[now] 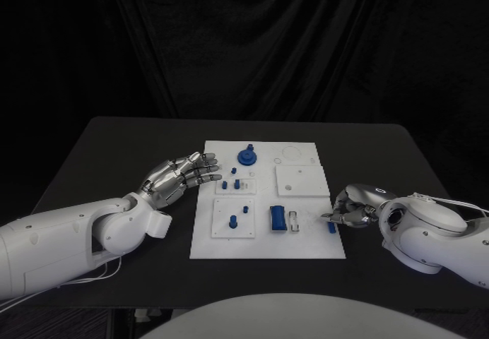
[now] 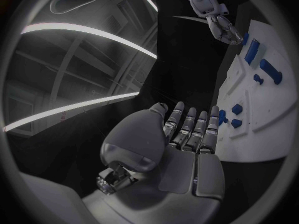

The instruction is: Assemble the parts on the task board

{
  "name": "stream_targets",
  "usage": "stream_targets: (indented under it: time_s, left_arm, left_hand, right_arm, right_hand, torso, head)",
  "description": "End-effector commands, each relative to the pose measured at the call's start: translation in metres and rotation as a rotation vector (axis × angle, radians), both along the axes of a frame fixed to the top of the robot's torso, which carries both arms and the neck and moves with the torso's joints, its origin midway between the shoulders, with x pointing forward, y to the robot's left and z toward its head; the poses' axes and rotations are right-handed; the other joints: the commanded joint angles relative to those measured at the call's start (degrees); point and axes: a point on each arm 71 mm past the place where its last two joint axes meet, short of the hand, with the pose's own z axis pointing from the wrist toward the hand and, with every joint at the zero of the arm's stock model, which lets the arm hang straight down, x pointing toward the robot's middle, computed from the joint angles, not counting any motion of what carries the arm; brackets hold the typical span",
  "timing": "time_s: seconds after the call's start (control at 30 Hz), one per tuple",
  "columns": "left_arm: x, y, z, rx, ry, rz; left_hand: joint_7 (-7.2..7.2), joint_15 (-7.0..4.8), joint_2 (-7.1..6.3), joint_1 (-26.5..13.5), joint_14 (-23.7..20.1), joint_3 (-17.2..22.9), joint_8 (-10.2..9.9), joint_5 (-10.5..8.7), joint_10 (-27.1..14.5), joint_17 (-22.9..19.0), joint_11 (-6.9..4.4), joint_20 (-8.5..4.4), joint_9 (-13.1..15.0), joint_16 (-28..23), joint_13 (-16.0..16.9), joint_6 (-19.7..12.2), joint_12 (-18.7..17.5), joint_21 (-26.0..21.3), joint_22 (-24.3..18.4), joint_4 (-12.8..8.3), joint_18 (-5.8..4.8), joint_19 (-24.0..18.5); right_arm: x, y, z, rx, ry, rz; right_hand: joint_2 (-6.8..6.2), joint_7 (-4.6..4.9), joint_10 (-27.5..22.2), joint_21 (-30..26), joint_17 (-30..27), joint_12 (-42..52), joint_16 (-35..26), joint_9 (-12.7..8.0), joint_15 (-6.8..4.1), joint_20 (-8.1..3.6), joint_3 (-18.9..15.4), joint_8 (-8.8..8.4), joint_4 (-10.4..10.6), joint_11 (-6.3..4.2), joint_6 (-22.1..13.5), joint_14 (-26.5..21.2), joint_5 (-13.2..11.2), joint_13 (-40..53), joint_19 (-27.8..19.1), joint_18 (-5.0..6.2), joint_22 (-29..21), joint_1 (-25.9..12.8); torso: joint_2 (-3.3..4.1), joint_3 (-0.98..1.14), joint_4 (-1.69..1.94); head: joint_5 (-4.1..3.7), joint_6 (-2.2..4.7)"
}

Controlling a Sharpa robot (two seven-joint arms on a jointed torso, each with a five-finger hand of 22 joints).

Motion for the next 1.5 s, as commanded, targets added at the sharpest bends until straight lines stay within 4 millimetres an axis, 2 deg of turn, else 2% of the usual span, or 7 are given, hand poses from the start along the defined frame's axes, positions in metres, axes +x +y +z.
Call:
stream_targets:
  time_s: [0.03,0.4,0.83,0.97,1.2,1.3,1.5]
  left_arm:
    - [-0.001,-0.001,0.0,-0.014,-0.004,-0.009]
    - [-0.001,-0.001,0.0,-0.012,-0.002,-0.009]
    - [-0.001,-0.001,-0.001,-0.011,0.002,-0.012]
    - [-0.001,-0.001,-0.001,-0.011,0.003,-0.013]
    - [-0.001,-0.001,-0.001,-0.011,0.004,-0.014]
    - [-0.001,-0.001,-0.001,-0.011,0.004,-0.013]
    - [-0.002,-0.001,-0.002,-0.012,0.005,-0.014]
  left_hand:
    - [2.22,0.02,-0.6,-0.1,0.5,0.3,0.2,0.34,0.3,0.1,0.0,-0.02,0.0,0.4,0.1,0.3,0.2,0.3,-0.1,0.1,-1.13,0.3]
    - [2.24,0.03,-0.62,-0.1,0.6,0.3,0.2,0.35,0.3,0.1,0.0,-0.02,0.0,0.4,0.1,0.3,0.2,0.3,-0.1,0.0,-1.13,0.3]
    - [2.24,0.03,-0.62,-0.1,0.6,0.3,0.2,0.35,0.3,0.1,0.0,-0.02,0.0,0.4,0.1,0.3,0.2,0.3,-0.1,0.0,-1.13,0.3]
    - [2.25,0.03,-0.63,-0.1,0.6,0.4,0.2,0.39,0.3,0.1,-0.04,-0.02,0.0,0.4,0.1,0.3,0.1,0.3,-0.1,0.0,-1.13,0.3]
    - [2.25,0.03,-0.6,-0.1,0.6,0.5,0.2,0.42,0.3,0.1,-0.06,-0.02,0.0,0.4,0.1,0.2,0.1,0.3,-0.1,0.0,-1.13,0.3]
    - [2.25,0.03,-0.54,-0.1,0.6,0.6,0.2,0.46,0.3,0.1,-0.07,-0.03,0.0,0.4,0.1,0.2,0.2,0.3,-0.1,0.0,-1.13,0.4]
    - [2.26,0.02,-0.44,-0.1,0.6,0.7,0.2,0.54,0.3,0.1,-0.1,-0.03,0.0,0.5,0.1,0.2,0.2,0.3,-0.1,0.0,-1.13,0.4]
  right_arm:
    - [-0.001,-0.002,-0.003,-0.053,0.026,-0.01]
    - [-0.001,0.001,-0.006,-0.067,0.047,0.0]
    - [-0.005,0.008,-0.017,-0.065,0.07,0.019]
    - [-0.006,0.01,-0.021,-0.067,0.082,0.025]
    - [-0.007,0.014,-0.024,-0.047,0.079,0.032]
    - [-0.007,0.016,-0.024,-0.008,0.07,0.029]
    - [-0.008,0.019,-0.02,0.13,0.056,0.008]
  right_hand:
    - [0.14,0.15,6.0,-0.3,12.2,0.2,-0.3,-0.1,0.46,0.3,-0.3,-0.37,-0.1,0.43,0.3,5.5,-0.2,15.1,2.7,0.13,12.5,-0.6]
    - [0.06,0.36,6.0,-0.1,12.4,0.2,-0.2,-1.3,0.59,0.42,1.2,-1.75,-0.6,0.61,0.3,5.6,4.3,15.1,2.8,0.08,12.6,2.3]
    - [-0.18,0.33,6.0,-0.2,12.3,0.2,-0.3,-4.3,0.56,0.42,4.8,-4.45,-2.7,0.57,1.2,5.5,17.5,15.1,2.8,0.11,12.6,9.6]
    - [-0.37,0.28,6.0,-0.1,12.3,0.2,-0.2,-4.9,0.48,0.33,6.8,-4.81,-4.9,0.49,1.5,5.5,22.0,15.1,2.8,0.09,12.6,12.6]
    - [-0.48,0.48,6.0,-0.1,12.2,0.2,-0.3,-5.1,0.55,0.35,9.3,-4.87,-7.6,0.61,1.6,5.5,24.6,15.1,2.8,0.08,12.6,15.0]
    - [-0.78,0.73,6.0,0.1,12.3,0.2,-0.2,-5.0,0.72,0.47,12.1,-4.69,-9.1,0.84,1.7,5.5,21.5,15.1,2.9,0.03,12.7,15.7]
    - [-1.65,0.8,6.0,2.2,14.0,0.2,0.7,-4.8,0.85,0.63,15.4,-4.19,-10.2,0.92,2.1,5.9,20.6,15.1,3.8,-0.5,13.4,14.6]
  torso:
    - [-0.01,-0.01,0.05]
    - [0.0,-0.05,0.02]
    - [0.03,0.02,-0.04]
    - [0.0,0.02,-0.01]
    - [-0.01,0.04,0.01]
    - [-0.04,0.0,-0.01]
    - [-0.03,-0.01,-0.01]
  head:
    - [-0.04,0.01]
    - [-0.07,0.01]
    - [0.01,0.01]
    - [-0.09,0.01]
    - [0.06,0.01]
    - [0.17,0.01]
    - [0.22,0.01]
